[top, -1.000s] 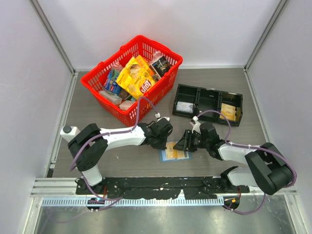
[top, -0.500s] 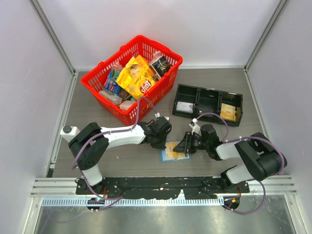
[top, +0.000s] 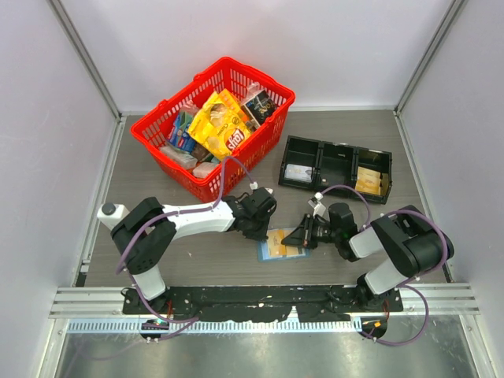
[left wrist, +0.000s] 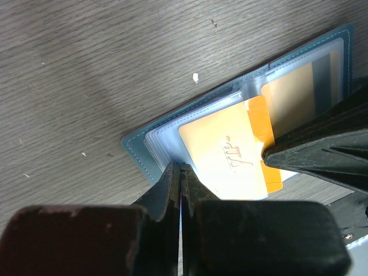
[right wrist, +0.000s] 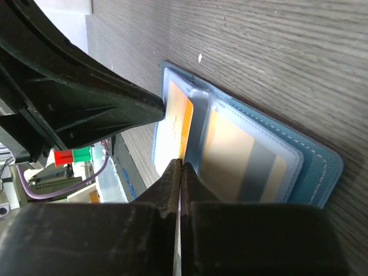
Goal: Take the credit cards out of the card holder
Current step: Remove the credit card from the card holder.
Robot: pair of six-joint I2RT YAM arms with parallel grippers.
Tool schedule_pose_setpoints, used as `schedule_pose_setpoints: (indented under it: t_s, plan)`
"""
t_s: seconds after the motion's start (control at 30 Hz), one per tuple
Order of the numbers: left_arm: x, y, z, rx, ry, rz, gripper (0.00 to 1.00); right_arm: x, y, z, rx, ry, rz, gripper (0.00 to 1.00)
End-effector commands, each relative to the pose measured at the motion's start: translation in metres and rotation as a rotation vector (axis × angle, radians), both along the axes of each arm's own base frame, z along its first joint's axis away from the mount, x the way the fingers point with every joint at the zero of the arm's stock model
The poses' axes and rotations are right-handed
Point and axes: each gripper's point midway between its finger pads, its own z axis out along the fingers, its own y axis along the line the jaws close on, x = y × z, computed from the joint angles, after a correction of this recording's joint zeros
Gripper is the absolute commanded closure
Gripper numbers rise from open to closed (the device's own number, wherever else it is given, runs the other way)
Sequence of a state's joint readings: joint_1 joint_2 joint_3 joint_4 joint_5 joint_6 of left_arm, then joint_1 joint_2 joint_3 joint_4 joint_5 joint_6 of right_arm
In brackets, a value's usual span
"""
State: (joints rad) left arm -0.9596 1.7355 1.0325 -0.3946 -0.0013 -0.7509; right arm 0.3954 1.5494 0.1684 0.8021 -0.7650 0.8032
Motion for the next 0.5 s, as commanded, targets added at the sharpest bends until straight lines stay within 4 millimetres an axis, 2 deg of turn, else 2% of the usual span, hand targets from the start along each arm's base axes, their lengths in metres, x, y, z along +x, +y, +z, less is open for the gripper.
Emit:
schedule_pose_setpoints:
  t_s: [0.0, 0.27, 0.43, 0.47]
  plan:
    - [-0.001, 0.008, -0.015, 0.041, 0.016, -0.007, 1.00, 0.003, 0.002, 0.014, 0.050, -0.051, 0.012, 0.99]
    - [-0.001, 0.008, -0.015, 0.044, 0.016, -0.010, 1.00, 0.008, -0.012, 0.004, -0.020, -0.013, -0.065, 0.99]
    - [0.000, 0.008, -0.015, 0.044, 0.016, -0.010, 1.00, 0.011, -0.014, 0.004, -0.053, -0.025, -0.049, 0.98]
    - [0.000, 0.007, -0.015, 0.045, 0.015, -0.013, 1.00, 0.010, -0.013, 0.003, -0.055, -0.019, -0.044, 0.96]
